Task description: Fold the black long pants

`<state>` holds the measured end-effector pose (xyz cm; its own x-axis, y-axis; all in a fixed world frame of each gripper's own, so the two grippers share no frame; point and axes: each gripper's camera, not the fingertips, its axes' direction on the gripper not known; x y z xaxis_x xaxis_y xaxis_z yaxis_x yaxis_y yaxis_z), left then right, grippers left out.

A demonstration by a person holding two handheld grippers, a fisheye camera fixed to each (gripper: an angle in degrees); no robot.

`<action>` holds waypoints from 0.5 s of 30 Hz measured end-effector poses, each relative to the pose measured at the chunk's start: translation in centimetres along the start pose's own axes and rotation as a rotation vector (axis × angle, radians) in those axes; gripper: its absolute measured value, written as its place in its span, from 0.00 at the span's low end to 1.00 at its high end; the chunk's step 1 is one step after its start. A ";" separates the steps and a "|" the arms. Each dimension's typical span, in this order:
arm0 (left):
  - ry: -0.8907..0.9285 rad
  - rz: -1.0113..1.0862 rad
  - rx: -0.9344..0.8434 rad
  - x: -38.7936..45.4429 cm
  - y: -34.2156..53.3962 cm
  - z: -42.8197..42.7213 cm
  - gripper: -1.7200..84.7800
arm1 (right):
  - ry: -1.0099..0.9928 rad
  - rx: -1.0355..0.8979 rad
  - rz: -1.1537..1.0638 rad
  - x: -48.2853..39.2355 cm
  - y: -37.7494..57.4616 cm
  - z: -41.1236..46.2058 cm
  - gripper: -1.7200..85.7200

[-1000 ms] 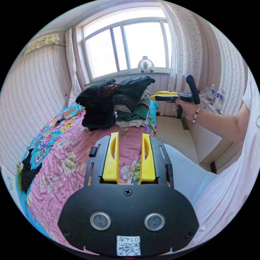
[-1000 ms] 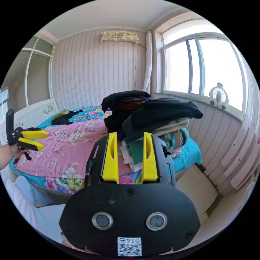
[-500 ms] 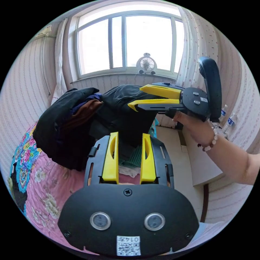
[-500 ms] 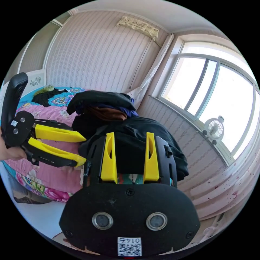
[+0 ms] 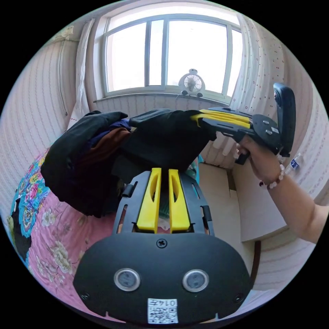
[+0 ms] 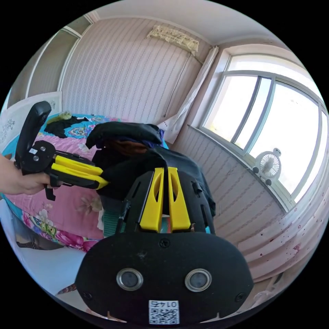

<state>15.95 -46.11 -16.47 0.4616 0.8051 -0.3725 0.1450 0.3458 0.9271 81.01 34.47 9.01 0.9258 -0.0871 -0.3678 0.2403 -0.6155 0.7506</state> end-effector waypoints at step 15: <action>-0.046 0.081 0.054 0.3 2.9 -1.8 0.15 | -0.335 -0.001 -0.010 -3.9 2.7 -2.9 0.08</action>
<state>14.90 -43.97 -14.02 0.5129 0.8060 -0.2955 0.1522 0.2533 0.9553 78.91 35.39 14.01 0.7763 -0.3335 -0.5349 0.2495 -0.6166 0.7467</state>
